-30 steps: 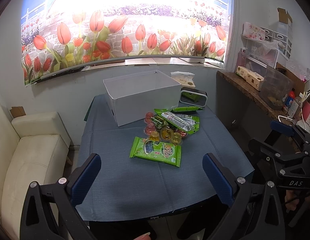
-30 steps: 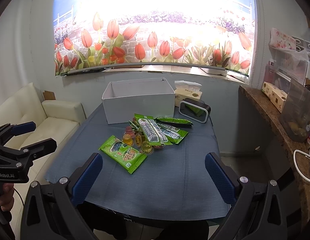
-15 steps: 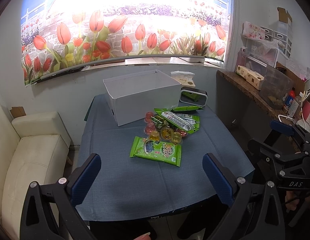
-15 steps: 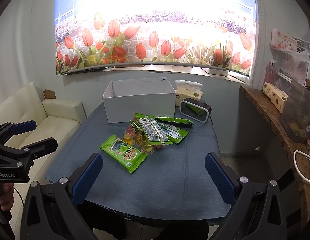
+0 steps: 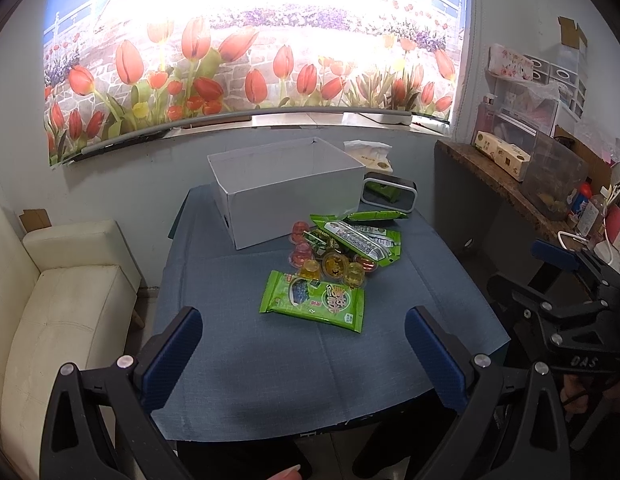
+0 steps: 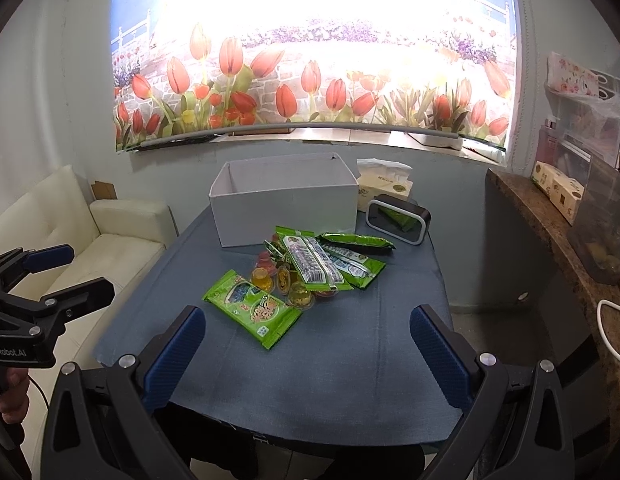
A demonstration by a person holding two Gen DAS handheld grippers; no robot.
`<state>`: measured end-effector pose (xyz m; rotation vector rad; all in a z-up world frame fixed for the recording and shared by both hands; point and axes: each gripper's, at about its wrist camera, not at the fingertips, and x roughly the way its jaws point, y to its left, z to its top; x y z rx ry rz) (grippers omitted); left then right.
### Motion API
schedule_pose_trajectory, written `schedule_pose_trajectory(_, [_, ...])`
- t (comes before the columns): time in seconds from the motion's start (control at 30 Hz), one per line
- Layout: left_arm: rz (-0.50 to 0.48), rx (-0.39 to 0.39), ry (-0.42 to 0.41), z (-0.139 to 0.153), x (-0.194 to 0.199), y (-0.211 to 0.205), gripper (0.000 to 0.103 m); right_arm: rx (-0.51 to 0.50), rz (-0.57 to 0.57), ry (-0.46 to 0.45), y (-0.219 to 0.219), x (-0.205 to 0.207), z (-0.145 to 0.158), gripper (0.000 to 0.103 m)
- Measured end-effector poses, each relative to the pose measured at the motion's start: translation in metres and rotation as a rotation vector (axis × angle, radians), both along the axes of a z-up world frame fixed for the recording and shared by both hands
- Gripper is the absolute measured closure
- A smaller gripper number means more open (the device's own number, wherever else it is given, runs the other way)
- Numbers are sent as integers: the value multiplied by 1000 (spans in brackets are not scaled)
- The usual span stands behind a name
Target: Organize snacks
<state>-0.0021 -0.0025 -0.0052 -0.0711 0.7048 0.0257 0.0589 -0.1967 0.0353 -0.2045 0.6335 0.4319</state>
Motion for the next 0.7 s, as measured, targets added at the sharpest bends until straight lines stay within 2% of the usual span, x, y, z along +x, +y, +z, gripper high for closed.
schedule_pose_trajectory(0.17, [6, -5, 7, -3, 1, 3, 0, 13, 76, 57, 9, 42, -18, 0])
schedule_pose_trajectory(0.33, [14, -15, 17, -8, 3, 9, 0, -87, 174, 117, 34, 106, -62, 0])
schedule_pose_trajectory(0.47, [20, -17, 30, -14, 7, 13, 0, -37, 189, 219, 47, 164, -91, 0])
schedule_pose_trajectory(0.53, [25, -20, 38, -17, 9, 16, 0, 5, 193, 318, 50, 198, -109, 0])
schedule_pose_trajectory(0.7, [36, -21, 56, -25, 12, 24, 0, 25, 208, 414, 60, 240, -140, 0])
